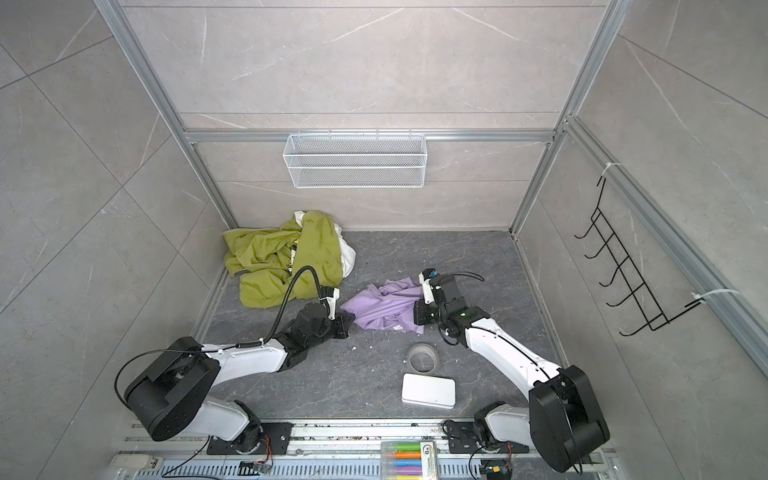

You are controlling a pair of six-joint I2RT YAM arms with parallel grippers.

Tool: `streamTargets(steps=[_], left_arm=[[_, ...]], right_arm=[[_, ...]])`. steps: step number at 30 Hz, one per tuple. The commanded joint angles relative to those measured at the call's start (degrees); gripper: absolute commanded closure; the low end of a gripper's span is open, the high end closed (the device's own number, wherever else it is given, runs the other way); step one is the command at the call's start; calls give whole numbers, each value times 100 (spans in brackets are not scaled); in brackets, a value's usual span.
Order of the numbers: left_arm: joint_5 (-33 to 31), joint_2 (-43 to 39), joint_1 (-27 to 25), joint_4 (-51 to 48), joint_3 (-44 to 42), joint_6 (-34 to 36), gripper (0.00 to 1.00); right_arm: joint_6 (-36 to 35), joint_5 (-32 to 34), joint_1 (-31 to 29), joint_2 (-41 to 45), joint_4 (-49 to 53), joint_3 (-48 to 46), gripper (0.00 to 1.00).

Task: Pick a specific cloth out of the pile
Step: 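Open both grippers to release the lavender shirt on the table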

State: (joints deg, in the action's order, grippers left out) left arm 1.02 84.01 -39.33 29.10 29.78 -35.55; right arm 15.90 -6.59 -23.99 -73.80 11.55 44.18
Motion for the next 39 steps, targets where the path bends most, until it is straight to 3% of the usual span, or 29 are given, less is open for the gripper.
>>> streamTargets(steps=[1,24,39], left_arm=[[-337,-123,64,108,-146,-64,100],[-864,-341,246,-214,-666,-203,100],[-600,-136,244,-24,-692,-211,100]], right_arm=[[62,394,73,-59,-241,-129,100],[264,170,1054,-519,-283,-290,100],[518,-359,1053,-905,-666,-389,100]])
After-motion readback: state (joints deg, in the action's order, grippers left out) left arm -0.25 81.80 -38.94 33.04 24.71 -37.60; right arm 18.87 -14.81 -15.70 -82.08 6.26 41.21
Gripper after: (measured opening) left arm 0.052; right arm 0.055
